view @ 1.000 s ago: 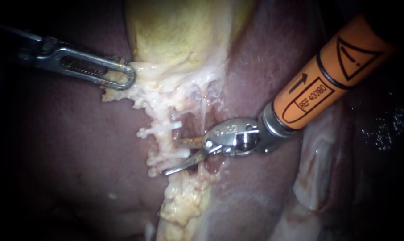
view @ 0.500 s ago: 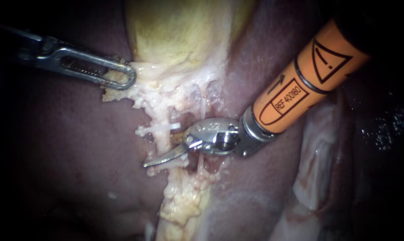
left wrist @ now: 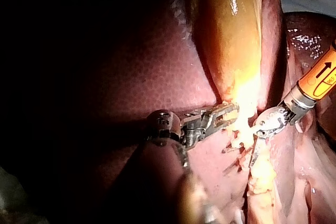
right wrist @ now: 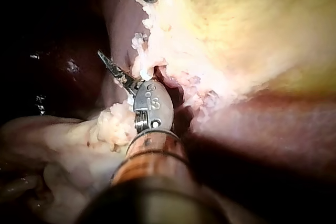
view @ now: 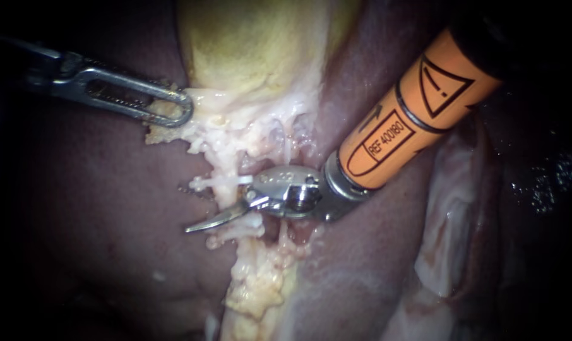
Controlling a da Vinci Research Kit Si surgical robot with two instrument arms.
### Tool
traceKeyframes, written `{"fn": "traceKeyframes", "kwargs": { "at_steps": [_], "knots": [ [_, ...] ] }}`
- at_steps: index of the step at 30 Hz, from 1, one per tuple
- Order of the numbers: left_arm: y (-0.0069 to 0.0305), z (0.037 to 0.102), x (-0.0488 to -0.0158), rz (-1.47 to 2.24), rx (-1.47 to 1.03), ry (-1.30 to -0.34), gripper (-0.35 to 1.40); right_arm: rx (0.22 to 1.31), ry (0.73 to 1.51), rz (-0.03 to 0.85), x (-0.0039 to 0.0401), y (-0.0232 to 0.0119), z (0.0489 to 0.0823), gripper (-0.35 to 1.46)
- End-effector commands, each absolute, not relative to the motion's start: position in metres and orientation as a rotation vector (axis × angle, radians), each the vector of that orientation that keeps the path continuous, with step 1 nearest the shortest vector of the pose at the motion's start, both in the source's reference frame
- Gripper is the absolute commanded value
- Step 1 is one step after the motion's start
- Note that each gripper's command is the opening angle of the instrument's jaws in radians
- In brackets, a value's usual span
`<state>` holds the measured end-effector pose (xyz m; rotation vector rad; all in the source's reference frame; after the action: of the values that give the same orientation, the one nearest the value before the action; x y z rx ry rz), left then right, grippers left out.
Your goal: Go to the cutting position left tube
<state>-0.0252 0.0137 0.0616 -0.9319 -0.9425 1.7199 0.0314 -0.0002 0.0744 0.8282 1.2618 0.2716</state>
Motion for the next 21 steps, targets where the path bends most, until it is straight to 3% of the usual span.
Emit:
{"fn": "traceKeyframes", "kwargs": {
  "at_steps": [1,17,21],
  "knots": [
    [0.0138,0.0617,-0.0252,1.720,-0.931,-0.942,-0.35,0.835,1.259,0.274,0.0315,-0.0003,0.0741,1.26],
    [0.0138,0.0617,-0.0251,1.721,-0.932,-0.943,-0.35,0.890,1.270,0.293,0.0318,-0.0010,0.0671,1.28],
    [0.0138,0.0617,-0.0251,1.721,-0.932,-0.943,-0.35,0.893,1.274,0.294,0.0319,-0.0010,0.0667,1.28]
  ]
}}
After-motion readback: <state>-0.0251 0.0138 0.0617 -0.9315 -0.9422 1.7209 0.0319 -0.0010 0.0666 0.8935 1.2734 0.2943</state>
